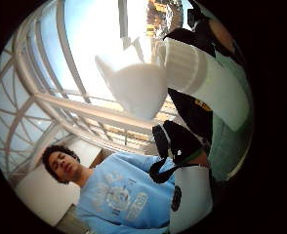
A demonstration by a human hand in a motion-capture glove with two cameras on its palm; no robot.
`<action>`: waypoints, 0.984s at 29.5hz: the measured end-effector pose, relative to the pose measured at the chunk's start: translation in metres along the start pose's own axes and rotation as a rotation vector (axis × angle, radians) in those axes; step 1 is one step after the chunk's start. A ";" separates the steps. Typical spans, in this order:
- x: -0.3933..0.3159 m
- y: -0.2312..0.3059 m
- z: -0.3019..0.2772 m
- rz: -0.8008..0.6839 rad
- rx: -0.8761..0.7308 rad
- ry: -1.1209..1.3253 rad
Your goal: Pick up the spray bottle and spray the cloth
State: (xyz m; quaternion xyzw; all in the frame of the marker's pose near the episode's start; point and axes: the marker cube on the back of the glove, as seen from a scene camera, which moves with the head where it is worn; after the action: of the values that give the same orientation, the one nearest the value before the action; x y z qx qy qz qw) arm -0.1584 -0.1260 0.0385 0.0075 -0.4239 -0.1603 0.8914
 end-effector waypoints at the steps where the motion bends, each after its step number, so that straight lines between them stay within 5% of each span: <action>1: -0.003 0.005 -0.005 0.001 0.037 0.009; 17: 0.004 0.191 -0.158 0.189 0.294 0.550; 29: 0.034 0.262 -0.204 0.320 0.347 0.679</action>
State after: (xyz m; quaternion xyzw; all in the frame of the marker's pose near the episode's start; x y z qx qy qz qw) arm 0.0897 0.0879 -0.0270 0.1441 -0.1221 0.0657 0.9798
